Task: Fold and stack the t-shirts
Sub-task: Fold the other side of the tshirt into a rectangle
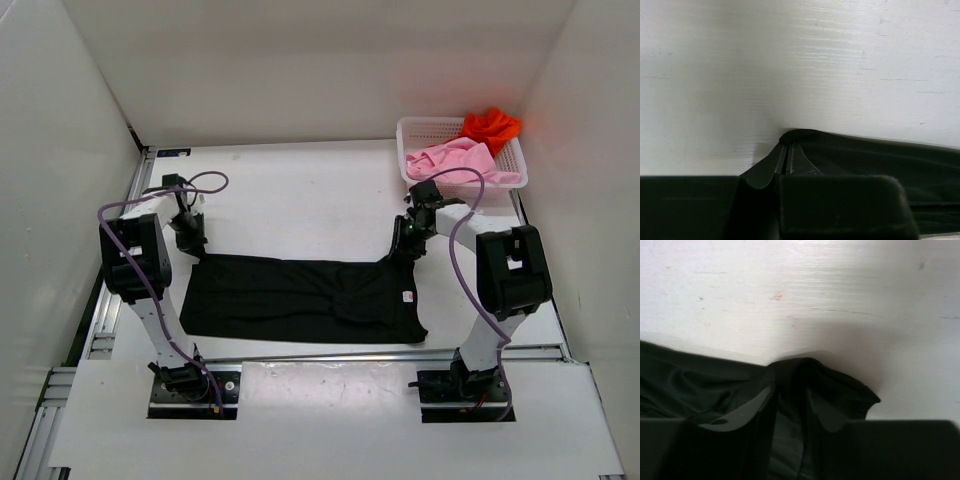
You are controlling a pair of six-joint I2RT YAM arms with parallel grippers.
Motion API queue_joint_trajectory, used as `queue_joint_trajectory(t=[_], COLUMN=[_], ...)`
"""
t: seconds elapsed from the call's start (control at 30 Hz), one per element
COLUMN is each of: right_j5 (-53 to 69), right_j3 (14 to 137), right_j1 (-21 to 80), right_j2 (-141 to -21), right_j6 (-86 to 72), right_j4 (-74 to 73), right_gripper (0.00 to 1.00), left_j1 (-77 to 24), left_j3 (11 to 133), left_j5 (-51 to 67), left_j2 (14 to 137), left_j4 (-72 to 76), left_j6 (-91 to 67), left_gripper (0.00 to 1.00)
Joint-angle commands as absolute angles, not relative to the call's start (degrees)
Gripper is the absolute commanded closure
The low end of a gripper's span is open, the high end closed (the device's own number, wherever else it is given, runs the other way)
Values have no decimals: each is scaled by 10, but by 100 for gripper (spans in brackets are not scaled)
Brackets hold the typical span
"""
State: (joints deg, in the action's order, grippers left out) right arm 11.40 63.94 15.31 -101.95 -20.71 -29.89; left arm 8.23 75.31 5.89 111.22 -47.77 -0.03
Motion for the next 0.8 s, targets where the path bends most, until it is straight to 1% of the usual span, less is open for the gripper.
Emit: queue_joint_trajectory(t=[0.0,0.1,0.13,0.17,0.2,0.27,0.33,0.4,0.5,0.63,0.77], right_j5=[123,123,123,123,123,141,146,146,117,86,75], right_j3=[639,634,634,634,634,634,634,634,612,563,541], right_j1=[149,149,149,149,149,149,149,149,142,102,97], right_j2=[-1004,-1009,-1017,-1024,-1024,-1029,-1029,-1024,-989,-938,-918], right_j6=[-201,-201,-201,-206,-207,-207,-213,-213,-218,-243,-249], right_j4=[-292,-292,-292,-292,-292,-286,-280,-280,-280,-270,-265], right_gripper=[63,63,67,73,76,79,88,99,99,99,99], left_j1=[91,91,91,91,91,91,91,91,97,103,108], left_j3=[738,738,738,738,738,738,738,738,733,733,728], left_j5=[72,72,72,72,72,77,77,77,72,59,53], left_j2=[1114,1114,1114,1114,1114,1108,1108,1108,1108,1108,1108], left_j4=[-468,-468,-468,-468,-468,-468,-468,-468,-468,-468,-468], left_j6=[0,0,0,0,0,0,0,0,0,0,0], left_gripper=[89,89,89,89,89,89,89,89,89,89,89])
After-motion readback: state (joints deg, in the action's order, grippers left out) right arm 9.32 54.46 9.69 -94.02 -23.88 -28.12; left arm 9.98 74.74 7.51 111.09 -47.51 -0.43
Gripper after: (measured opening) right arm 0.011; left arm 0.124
